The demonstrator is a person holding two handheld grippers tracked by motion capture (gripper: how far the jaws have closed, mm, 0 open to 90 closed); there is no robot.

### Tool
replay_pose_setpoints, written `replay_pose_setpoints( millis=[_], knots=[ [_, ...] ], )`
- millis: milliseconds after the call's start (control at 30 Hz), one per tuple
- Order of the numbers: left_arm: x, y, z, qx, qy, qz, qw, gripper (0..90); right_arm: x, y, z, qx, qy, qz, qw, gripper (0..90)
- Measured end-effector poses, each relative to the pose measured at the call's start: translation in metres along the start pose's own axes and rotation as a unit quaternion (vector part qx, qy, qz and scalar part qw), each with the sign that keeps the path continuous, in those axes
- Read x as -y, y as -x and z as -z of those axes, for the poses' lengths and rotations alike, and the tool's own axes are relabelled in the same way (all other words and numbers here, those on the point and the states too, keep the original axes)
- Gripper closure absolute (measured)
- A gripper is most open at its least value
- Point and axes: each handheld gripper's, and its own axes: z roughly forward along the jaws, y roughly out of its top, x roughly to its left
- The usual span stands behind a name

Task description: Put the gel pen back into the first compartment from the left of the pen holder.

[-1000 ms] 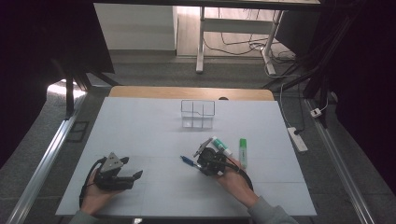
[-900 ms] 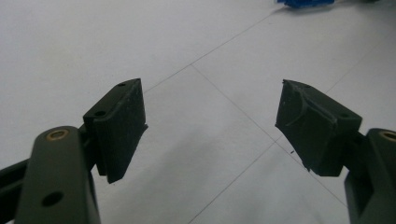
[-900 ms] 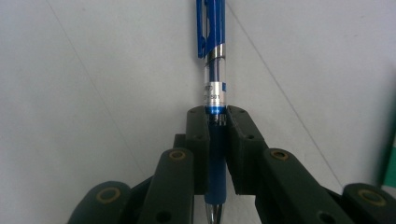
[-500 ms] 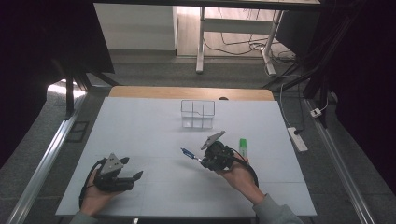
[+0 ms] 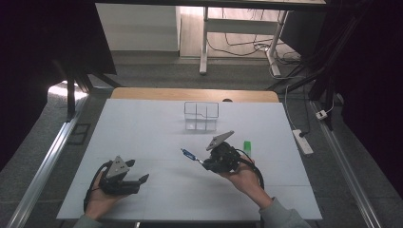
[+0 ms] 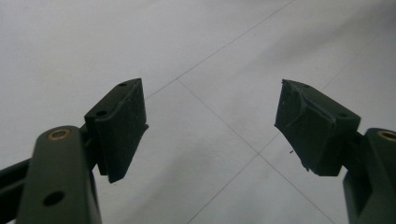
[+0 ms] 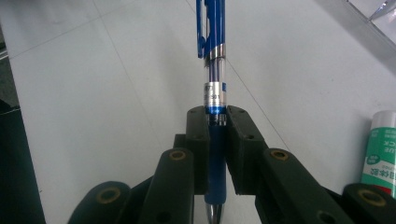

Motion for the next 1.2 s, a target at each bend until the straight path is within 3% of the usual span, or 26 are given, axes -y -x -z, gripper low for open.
replay_pose_setpoints(
  millis=[233,467,1200],
  knots=[
    [-0.003,0.003,0.001,0.002,0.005,-0.004,1.0000,24.6,-0.001,-0.003,-0.003,-0.008,0.002,0.012,0.9999,79.3],
    [-0.014,0.015,0.002,0.013,0.015,-0.025,0.9995,24.6,-0.003,-0.010,-0.011,-0.010,-0.007,0.032,0.9994,79.3],
    [-0.035,0.039,-0.011,0.041,0.011,-0.067,0.9968,24.7,-0.006,-0.024,-0.029,-0.027,-0.017,0.071,0.9970,79.2]
  ],
)
